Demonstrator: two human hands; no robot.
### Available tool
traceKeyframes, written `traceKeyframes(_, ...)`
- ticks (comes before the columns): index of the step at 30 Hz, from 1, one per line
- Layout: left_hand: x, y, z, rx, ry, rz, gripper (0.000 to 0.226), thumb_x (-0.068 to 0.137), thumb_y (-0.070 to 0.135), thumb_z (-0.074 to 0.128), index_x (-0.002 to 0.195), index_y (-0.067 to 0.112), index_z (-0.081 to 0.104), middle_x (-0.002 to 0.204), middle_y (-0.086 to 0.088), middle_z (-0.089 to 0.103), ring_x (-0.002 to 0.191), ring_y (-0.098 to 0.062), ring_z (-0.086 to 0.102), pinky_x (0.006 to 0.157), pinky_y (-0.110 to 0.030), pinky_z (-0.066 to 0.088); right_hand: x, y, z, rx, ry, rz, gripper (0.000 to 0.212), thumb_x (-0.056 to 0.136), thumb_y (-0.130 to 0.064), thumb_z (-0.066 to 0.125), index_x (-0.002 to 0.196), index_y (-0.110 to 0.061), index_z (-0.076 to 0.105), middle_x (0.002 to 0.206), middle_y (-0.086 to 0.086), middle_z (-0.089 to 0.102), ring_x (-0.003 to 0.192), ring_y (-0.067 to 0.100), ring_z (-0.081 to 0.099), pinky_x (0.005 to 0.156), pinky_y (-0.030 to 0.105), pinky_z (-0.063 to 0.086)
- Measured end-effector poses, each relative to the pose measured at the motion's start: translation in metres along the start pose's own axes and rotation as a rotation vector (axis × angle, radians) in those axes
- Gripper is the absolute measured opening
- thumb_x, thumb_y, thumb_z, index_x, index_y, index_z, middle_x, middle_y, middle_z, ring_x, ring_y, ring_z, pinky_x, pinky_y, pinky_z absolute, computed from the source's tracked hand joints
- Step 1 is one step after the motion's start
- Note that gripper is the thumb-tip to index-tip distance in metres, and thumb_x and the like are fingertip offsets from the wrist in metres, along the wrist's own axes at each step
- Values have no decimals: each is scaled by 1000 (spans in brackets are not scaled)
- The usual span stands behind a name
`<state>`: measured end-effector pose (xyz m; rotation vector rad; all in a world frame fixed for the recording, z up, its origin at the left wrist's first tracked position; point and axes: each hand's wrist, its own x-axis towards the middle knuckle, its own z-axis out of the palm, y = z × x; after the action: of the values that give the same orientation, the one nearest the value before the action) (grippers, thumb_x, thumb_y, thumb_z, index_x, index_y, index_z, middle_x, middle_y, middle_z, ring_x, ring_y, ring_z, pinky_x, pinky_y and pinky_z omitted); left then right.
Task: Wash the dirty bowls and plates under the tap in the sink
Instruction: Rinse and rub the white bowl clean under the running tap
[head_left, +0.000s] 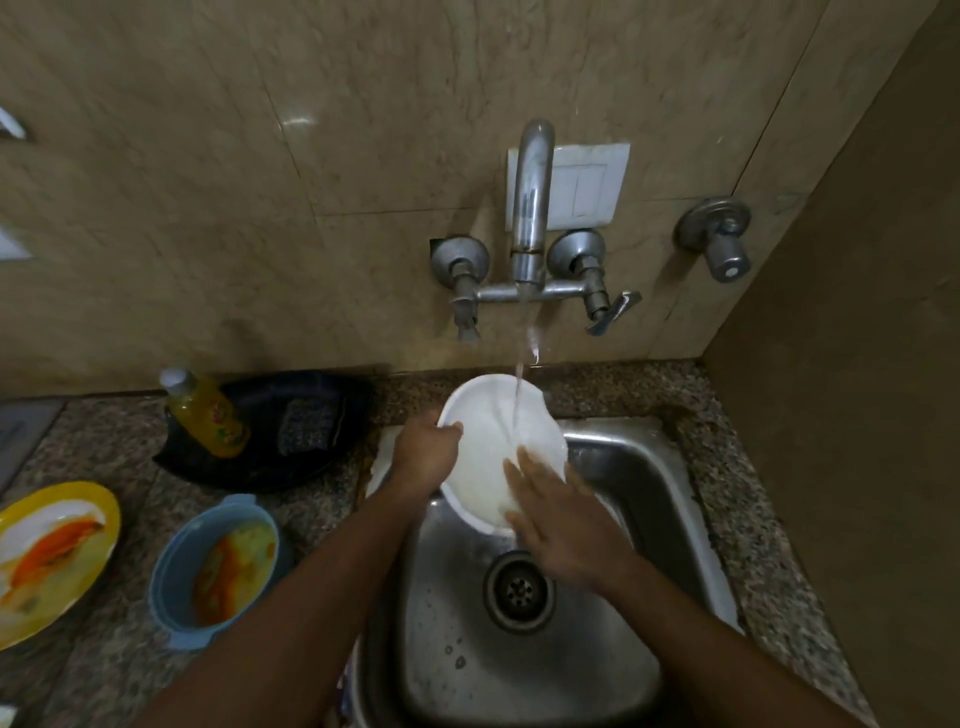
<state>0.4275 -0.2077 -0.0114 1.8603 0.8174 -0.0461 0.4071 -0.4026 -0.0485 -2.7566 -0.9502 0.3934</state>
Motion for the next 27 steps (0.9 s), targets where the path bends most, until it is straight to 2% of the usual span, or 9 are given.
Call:
traceKeyframes(4, -6, -7, 13, -53, -148, -95, 35, 89, 23, 63, 122, 12, 62, 107, -12, 69, 93, -32, 67, 70, -45, 61, 31, -2, -17, 51, -86, 188, 77, 100, -59, 18, 157, -12, -3, 165, 9, -11, 152, 22, -11, 121, 45, -8)
traceKeyframes(6, -9, -8, 15, -80, -252, -116, 37, 86, 24, 66, 121, 12, 64, 103, -10, 72, 91, -30, 70, 75, -47, 61, 33, -19, -16, 103, -111, 62, 77, 101, -55, 24, 157, -8, -2, 164, 16, -10, 152, 26, -10, 122, 41, -4)
traceKeyframes(10, -13, -12, 18, -108, -316, -144, 18, 96, 16, 56, 110, 20, 67, 102, -9, 73, 94, -30, 69, 78, -50, 60, 24, 7, -20, -18, -138, 1, 69, 99, -56, 6, 158, -21, -5, 162, -5, -18, 152, 20, -8, 122, 42, 1)
traceKeyframes(15, -6, -10, 13, -144, -401, -138, 32, 97, 37, 55, 110, 12, 72, 98, -11, 76, 93, -33, 73, 85, -59, 56, 24, -4, -24, 137, -187, -68, 70, 103, -40, 33, 157, -19, -7, 165, -2, -10, 152, 19, -5, 121, 40, 4)
traceKeyframes(19, -7, -8, 13, -146, -473, -152, 53, 94, 62, 47, 111, 18, 71, 100, -8, 77, 95, -30, 73, 86, -56, 57, 18, 10, -36, 52, -74, -33, 64, 101, -27, 39, 158, -25, 10, 164, -2, 19, 149, 21, 22, 117, 37, 27)
traceKeyframes(22, -11, -14, 16, -211, -529, -168, 63, 84, 73, 51, 117, 23, 69, 107, -7, 76, 102, -28, 71, 96, -53, 53, 14, 7, -41, 112, -113, -81, 48, 96, -26, 52, 144, -30, 48, 136, -1, 60, 119, 19, 57, 98, 34, 46)
traceKeyframes(23, -10, -16, 17, -225, -529, -169, 67, 78, 77, 54, 118, 25, 69, 109, -4, 75, 104, -26, 71, 98, -52, 52, 11, 14, -45, 97, -28, -38, 41, 91, -23, 55, 132, -31, 60, 124, -3, 67, 110, 19, 62, 93, 34, 49)
traceKeyframes(25, -11, -10, 21, -232, -539, -133, 60, 84, 72, 52, 119, 26, 68, 109, -2, 75, 102, -24, 71, 98, -51, 52, 4, 35, -51, 219, 348, 113, 35, 81, -14, 56, 110, -27, 71, 108, -2, 72, 98, 21, 66, 88, 35, 54)
traceKeyframes(27, -10, 5, 28, -220, -545, -53, 51, 93, 61, 48, 116, 20, 68, 105, -5, 76, 98, -24, 72, 95, -50, 54, -3, 42, -53, 202, 646, 163, 38, 75, -11, 56, 109, -19, 70, 102, 4, 69, 95, 26, 63, 84, 38, 54)
